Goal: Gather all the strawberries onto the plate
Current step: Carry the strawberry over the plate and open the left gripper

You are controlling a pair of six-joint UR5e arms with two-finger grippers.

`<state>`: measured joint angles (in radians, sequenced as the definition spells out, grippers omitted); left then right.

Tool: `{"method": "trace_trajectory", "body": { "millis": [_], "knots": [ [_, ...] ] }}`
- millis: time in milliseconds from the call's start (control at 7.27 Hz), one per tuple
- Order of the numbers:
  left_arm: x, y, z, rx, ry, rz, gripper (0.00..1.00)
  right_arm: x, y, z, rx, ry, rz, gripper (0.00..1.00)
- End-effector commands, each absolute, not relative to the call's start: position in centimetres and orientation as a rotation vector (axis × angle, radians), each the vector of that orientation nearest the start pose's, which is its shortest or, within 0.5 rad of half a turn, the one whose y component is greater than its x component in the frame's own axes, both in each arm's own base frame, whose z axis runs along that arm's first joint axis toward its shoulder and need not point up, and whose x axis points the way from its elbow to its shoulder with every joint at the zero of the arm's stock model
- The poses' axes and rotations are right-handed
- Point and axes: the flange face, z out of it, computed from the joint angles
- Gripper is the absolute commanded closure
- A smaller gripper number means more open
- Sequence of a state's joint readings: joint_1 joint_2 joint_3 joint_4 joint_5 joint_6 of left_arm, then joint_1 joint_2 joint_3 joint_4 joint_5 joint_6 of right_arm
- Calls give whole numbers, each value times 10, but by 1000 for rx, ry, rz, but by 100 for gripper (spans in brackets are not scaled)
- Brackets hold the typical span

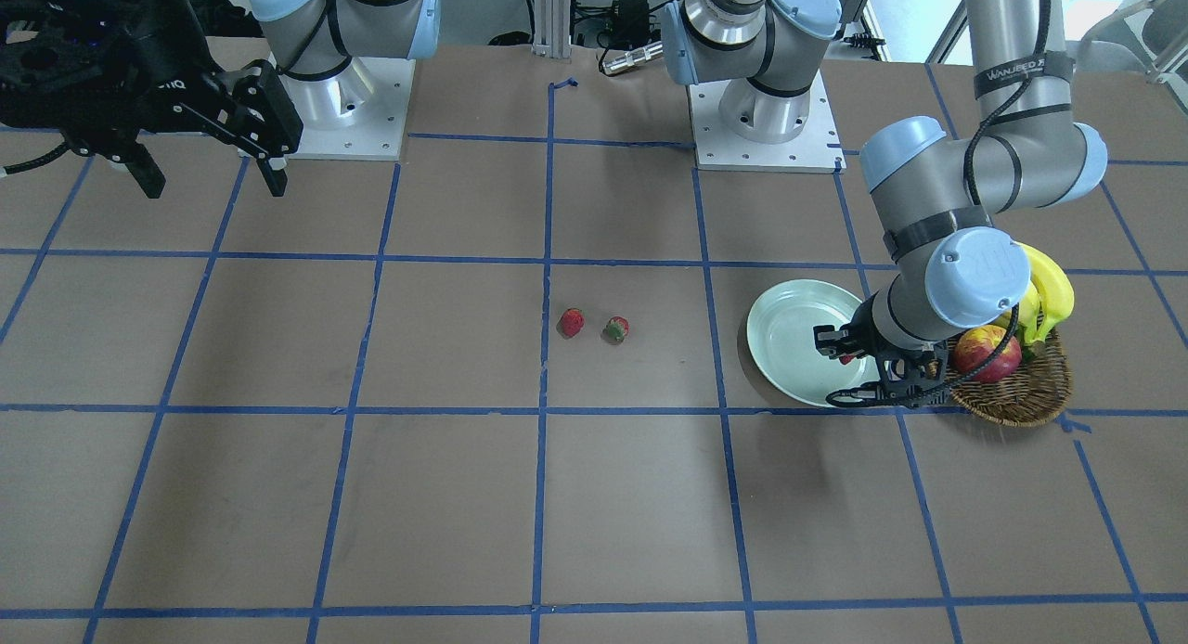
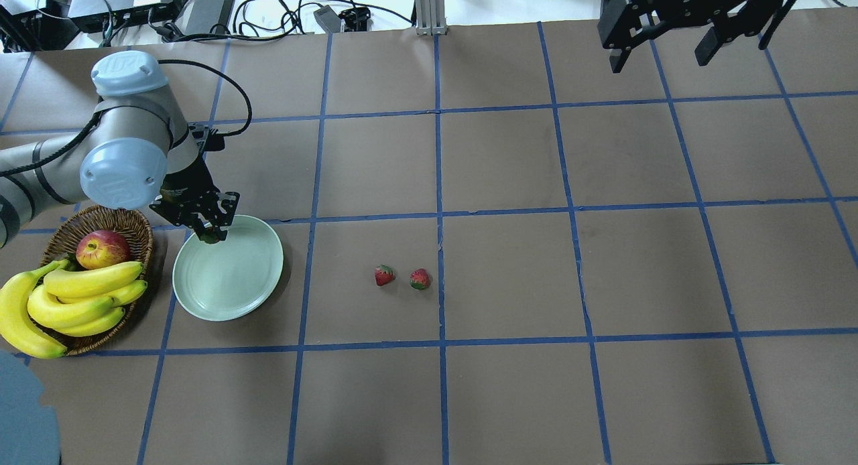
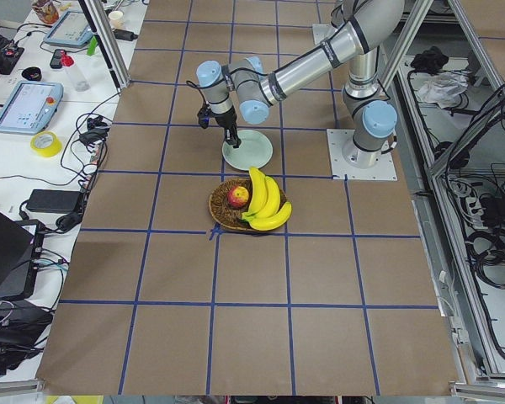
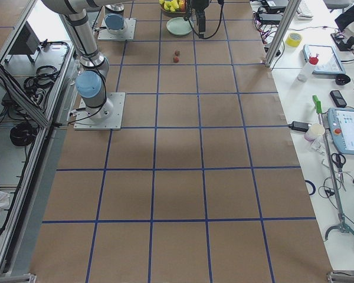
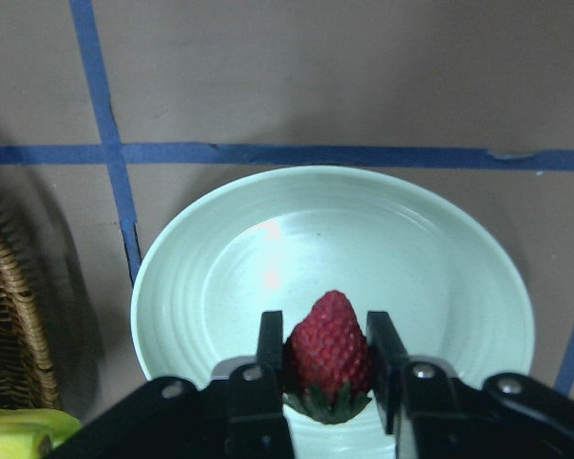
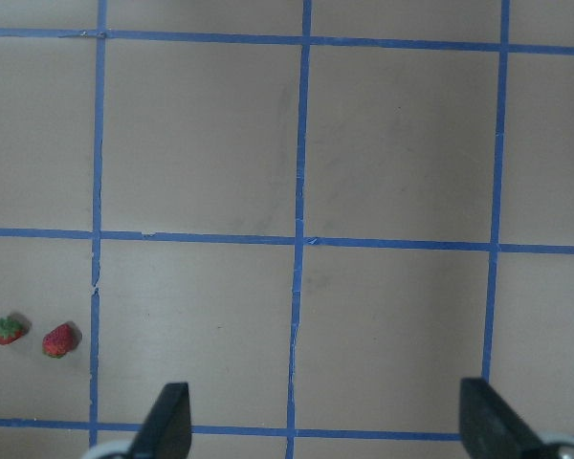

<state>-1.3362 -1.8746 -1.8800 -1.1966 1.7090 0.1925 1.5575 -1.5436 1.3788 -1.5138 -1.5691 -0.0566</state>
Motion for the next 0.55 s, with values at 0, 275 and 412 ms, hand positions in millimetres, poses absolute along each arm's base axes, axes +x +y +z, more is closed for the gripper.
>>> {"method": "trace_trajectory", "body": {
  "millis": [0,275,412],
  "knots": [
    [14,-529,202,-51,3032,402,100,125,-510,564,-66,3157,-173,0],
    [11,-532,206,-61,3060,367,1,124,-510,564,-66,3158,-173,0],
    [12,-534,215,-56,3058,335,0,124,-510,564,-68,3161,-173,0]
  ]
}}
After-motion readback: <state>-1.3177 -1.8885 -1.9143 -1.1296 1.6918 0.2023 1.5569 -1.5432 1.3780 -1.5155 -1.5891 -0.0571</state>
